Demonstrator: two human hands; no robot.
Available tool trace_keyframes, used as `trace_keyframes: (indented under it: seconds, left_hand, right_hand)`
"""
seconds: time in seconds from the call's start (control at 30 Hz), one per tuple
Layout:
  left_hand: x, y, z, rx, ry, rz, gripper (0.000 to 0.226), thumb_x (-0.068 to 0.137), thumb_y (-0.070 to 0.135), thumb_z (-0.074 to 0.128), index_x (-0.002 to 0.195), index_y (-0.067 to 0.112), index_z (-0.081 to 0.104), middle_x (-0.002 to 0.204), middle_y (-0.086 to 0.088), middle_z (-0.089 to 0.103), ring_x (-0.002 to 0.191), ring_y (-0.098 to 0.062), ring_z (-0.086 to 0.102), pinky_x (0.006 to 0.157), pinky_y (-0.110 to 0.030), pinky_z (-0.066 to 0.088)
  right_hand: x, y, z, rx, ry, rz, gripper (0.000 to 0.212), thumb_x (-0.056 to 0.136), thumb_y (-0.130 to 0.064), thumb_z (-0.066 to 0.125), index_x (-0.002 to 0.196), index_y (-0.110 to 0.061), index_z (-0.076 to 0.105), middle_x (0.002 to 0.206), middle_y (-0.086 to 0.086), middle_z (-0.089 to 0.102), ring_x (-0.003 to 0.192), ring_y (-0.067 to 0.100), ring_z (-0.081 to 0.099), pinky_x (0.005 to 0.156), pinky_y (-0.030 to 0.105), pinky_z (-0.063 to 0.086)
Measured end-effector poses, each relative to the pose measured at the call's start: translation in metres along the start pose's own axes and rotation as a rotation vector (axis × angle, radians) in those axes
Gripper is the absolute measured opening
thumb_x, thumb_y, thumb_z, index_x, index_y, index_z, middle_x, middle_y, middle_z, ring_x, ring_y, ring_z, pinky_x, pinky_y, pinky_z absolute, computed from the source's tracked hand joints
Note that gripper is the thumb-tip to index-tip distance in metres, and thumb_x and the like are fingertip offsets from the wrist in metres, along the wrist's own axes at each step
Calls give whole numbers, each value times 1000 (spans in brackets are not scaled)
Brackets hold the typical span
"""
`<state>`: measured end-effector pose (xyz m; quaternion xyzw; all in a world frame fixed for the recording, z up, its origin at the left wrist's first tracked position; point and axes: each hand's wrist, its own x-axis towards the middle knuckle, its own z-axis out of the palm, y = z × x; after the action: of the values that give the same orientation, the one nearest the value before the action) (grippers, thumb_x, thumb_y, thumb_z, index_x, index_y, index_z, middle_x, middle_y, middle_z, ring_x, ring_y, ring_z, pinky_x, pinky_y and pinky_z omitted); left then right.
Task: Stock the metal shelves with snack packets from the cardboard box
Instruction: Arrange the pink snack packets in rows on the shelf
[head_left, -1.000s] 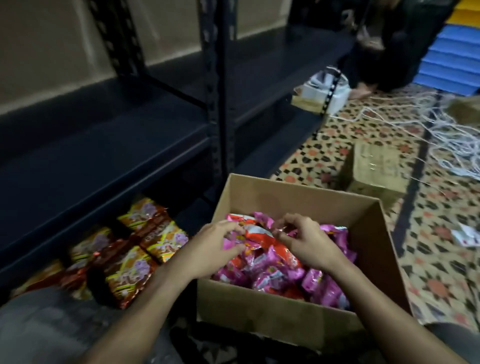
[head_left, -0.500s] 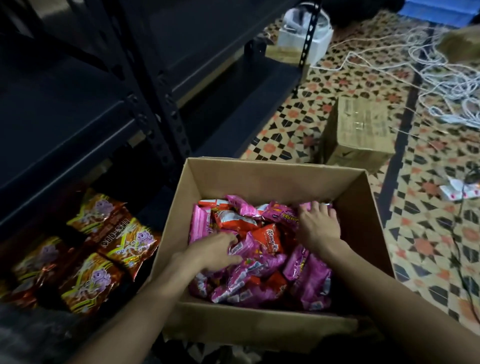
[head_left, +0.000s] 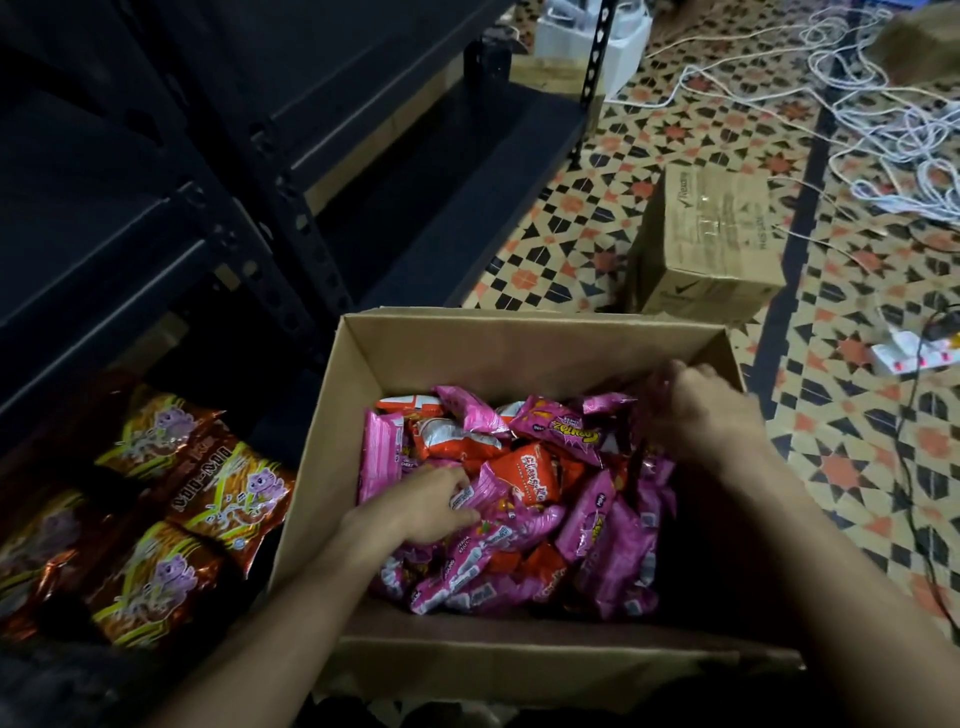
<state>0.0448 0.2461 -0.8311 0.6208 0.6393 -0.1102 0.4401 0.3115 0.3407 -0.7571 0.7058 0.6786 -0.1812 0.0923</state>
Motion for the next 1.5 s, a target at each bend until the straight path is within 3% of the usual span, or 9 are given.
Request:
trace_keyframes:
  seconds: [0.33,0.47,0.6,0.67,0.77,0.93,1.07,1.3,1.5]
  left_hand:
    - [6,6,8,13,-37,-21,61,96,43,58,148,19,37,148,-4,45,128,-22,49,105,-36,43]
    - [9,11,15,-30,-62,-26,54,97,38,58,145,17,41,142,-3,50,125,-21,51,99,-30,42]
    - [11,11,17,-26,-56,-29,54,97,37,57,145,17,41,142,-3,50,126,-21,51,96,-29,41]
    - [13,10,19,-11,-68,-32,57,97,39,57,146,18,39,143,-4,48,127,-22,50,100,-31,42]
    - [16,7,23,1,-76,-25,51,97,39,57,140,16,46,133,-3,55,115,-19,55,92,-30,46]
    - [20,9,30,49,-77,-4,44,97,37,57,133,12,50,122,-5,58,100,-17,55,88,-33,48]
    - [27,14,34,125,-91,-6,42,94,38,62,125,12,51,116,-4,57,102,-22,58,91,-40,51]
    - [31,21,40,234,-35,44,69,87,35,72,140,10,36,133,-8,53,116,-26,55,95,-37,47]
    - [16,11,15,-224,116,83,50,77,34,82,119,15,61,105,1,64,86,-10,57,75,-22,47]
  right_hand:
    - [34,-12,4,279,-182,-99,41,72,-26,84,108,-13,72,108,6,72,99,21,66,82,27,51]
    - [43,-22,26,-15,-238,-183,65,74,-28,83,131,-17,53,126,11,57,117,31,58,102,37,48]
    - [53,-29,50,-296,-298,-203,82,90,-32,64,153,-47,14,143,16,39,126,36,53,101,47,49]
    - [61,-34,62,-321,-326,-130,75,90,-30,62,152,-45,22,145,17,29,131,40,46,102,54,46]
    - [68,-43,80,-232,-205,-22,45,95,-26,54,140,-21,50,141,21,30,122,47,50,98,59,47]
    - [59,-24,103,-291,26,-28,37,102,-18,37,135,-19,53,140,20,36,124,50,45,93,52,49]
    - [53,-2,103,-260,110,-76,31,99,-17,43,121,-13,65,137,17,39,138,42,33,96,48,46]
    - [19,3,62,-12,284,-118,21,92,-16,55,107,-9,69,116,13,52,113,38,54,77,41,48]
    - [-11,9,41,416,446,-79,19,92,-19,63,107,-15,74,114,8,66,99,33,65,83,41,54]
